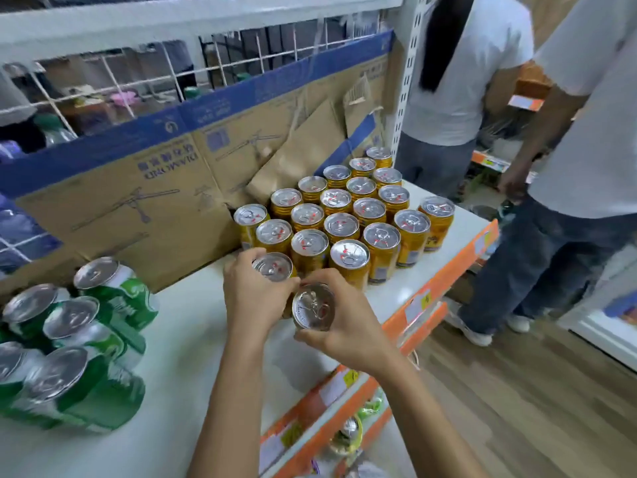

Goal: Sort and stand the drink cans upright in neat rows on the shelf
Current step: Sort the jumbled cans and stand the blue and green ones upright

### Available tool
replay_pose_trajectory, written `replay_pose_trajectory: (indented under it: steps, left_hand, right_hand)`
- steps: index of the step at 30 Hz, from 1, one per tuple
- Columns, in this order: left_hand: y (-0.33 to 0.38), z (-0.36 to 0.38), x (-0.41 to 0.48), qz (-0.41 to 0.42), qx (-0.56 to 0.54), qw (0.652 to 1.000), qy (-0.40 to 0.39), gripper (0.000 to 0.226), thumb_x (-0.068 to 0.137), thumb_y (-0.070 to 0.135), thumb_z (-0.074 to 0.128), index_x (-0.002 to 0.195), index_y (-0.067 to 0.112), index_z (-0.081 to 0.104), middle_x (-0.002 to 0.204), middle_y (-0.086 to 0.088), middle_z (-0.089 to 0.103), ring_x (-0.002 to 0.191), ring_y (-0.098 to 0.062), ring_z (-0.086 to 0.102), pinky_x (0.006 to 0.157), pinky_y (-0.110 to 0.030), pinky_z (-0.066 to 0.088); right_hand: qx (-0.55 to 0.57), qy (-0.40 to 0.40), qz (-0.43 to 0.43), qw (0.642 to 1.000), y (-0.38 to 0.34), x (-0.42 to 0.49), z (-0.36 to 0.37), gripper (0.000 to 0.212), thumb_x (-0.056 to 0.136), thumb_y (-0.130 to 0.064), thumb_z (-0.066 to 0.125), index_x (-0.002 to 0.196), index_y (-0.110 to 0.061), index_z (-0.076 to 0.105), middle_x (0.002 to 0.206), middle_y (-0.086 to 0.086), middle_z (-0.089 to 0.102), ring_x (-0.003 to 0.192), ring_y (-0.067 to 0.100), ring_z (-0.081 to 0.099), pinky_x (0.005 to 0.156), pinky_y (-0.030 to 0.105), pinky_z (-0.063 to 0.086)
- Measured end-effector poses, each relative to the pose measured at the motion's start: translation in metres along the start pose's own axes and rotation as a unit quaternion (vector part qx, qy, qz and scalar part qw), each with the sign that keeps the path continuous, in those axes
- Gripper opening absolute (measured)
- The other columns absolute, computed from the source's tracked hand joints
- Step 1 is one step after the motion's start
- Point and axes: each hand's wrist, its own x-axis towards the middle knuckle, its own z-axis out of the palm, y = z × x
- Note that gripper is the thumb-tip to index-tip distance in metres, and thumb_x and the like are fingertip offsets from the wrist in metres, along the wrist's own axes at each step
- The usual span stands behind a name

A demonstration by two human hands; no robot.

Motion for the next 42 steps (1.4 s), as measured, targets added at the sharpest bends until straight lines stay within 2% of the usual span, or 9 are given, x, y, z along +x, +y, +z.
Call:
replay_pose_trajectory:
  steps: [6, 10, 13, 16, 25, 27, 30, 34, 42]
  left_hand:
    - [-0.011, 0.021, 0.021, -0.036, -0.005, 0.999, 0.022, 0.027, 0.058, 0.031, 0.063, 0.084, 0.022, 0.065, 0.082, -0.001, 0.065, 0.095, -0.032, 0.058, 0.073, -0.035, 0.051]
    - [-0.008, 0.024, 0.027, -0.071, -0.125, 0.990, -0.004, 0.041, 0.066, 0.021, 0.065, 0.105, 0.030, 0.062, 0.109, -0.004, 0.065, 0.098, -0.018, 0.062, 0.083, -0.037, 0.054]
    - [-0.008, 0.016, 0.025, -0.096, -0.293, 0.950, -0.042, 0.051, 0.068, -0.004, 0.063, 0.112, 0.021, 0.056, 0.114, -0.005, 0.062, 0.092, -0.014, 0.061, 0.066, -0.021, 0.052]
    - [-0.014, 0.020, 0.023, -0.118, -0.318, 0.940, -0.021, 0.048, 0.072, -0.004, 0.058, 0.115, 0.019, 0.055, 0.108, -0.011, 0.063, 0.087, -0.016, 0.061, 0.061, -0.021, 0.051]
    - [-0.027, 0.017, -0.008, -0.051, -0.154, 0.985, 0.061, 0.053, 0.067, 0.025, 0.055, 0.119, 0.034, 0.053, 0.129, 0.002, 0.058, 0.123, -0.016, 0.052, 0.106, -0.043, 0.040]
    - [-0.029, 0.002, -0.016, -0.022, -0.042, 0.994, 0.101, 0.052, 0.073, 0.018, 0.053, 0.124, 0.028, 0.052, 0.131, 0.002, 0.053, 0.125, -0.012, 0.047, 0.109, -0.027, 0.034]
    - [-0.028, -0.025, -0.033, 0.030, 0.128, 0.968, 0.213, 0.049, 0.077, 0.008, 0.049, 0.125, 0.012, 0.056, 0.127, -0.007, 0.052, 0.121, -0.018, 0.045, 0.102, -0.009, 0.024]
    - [-0.046, -0.073, -0.062, 0.033, 0.222, 0.930, 0.290, 0.046, 0.077, 0.010, 0.051, 0.122, 0.009, 0.059, 0.126, -0.011, 0.051, 0.121, -0.027, 0.045, 0.103, -0.028, 0.032]
    - [-0.115, -0.197, -0.130, -0.017, 0.267, 0.879, 0.396, 0.043, 0.077, 0.007, 0.060, 0.121, 0.011, 0.058, 0.127, -0.016, 0.048, 0.121, -0.030, 0.041, 0.100, -0.036, 0.035]
  right_hand:
    - [-0.175, -0.097, -0.105, 0.974, 0.005, 0.045, -0.013, 0.045, 0.062, -0.005, 0.069, 0.105, -0.012, 0.058, 0.105, 0.003, 0.055, 0.098, 0.020, 0.046, 0.075, 0.021, 0.035]
    - [-0.222, -0.132, -0.160, 0.953, 0.003, 0.062, -0.023, 0.045, 0.069, -0.005, 0.065, 0.111, -0.013, 0.052, 0.108, 0.005, 0.053, 0.100, 0.023, 0.045, 0.075, 0.023, 0.032]
    - [-0.265, -0.181, -0.217, 0.922, -0.001, 0.067, -0.018, 0.046, 0.068, -0.002, 0.061, 0.112, -0.009, 0.051, 0.107, 0.009, 0.052, 0.098, 0.027, 0.043, 0.087, 0.028, 0.031]
    - [-0.291, -0.229, -0.219, 0.903, -0.003, 0.073, -0.017, 0.046, 0.069, -0.005, 0.060, 0.113, -0.008, 0.049, 0.110, 0.009, 0.049, 0.101, 0.026, 0.040, 0.095, 0.032, 0.034]
    - [-0.154, -0.213, -0.208, 0.942, -0.008, 0.091, -0.027, 0.034, 0.080, -0.019, 0.068, 0.113, -0.019, 0.059, 0.112, -0.002, 0.056, 0.101, 0.018, 0.049, 0.077, 0.017, 0.033]
    - [-0.142, -0.207, -0.224, 0.942, -0.011, 0.090, -0.019, 0.029, 0.079, -0.020, 0.065, 0.107, -0.015, 0.061, 0.107, 0.001, 0.059, 0.097, 0.020, 0.052, 0.074, 0.016, 0.032]
    - [-0.128, -0.228, -0.241, 0.935, -0.021, 0.082, 0.001, 0.033, 0.075, -0.022, 0.059, 0.106, -0.013, 0.062, 0.105, 0.002, 0.060, 0.091, 0.017, 0.053, 0.076, 0.013, 0.030]
    - [-0.111, -0.287, -0.274, 0.911, -0.043, 0.060, 0.048, 0.033, 0.080, -0.025, 0.059, 0.112, -0.017, 0.060, 0.113, -0.002, 0.057, 0.108, 0.019, 0.052, 0.087, 0.017, 0.034]
    - [-0.081, -0.375, -0.301, 0.873, -0.099, -0.006, 0.178, 0.048, 0.087, -0.021, 0.064, 0.131, -0.017, 0.045, 0.131, -0.003, 0.048, 0.120, 0.015, 0.043, 0.086, 0.009, 0.025]
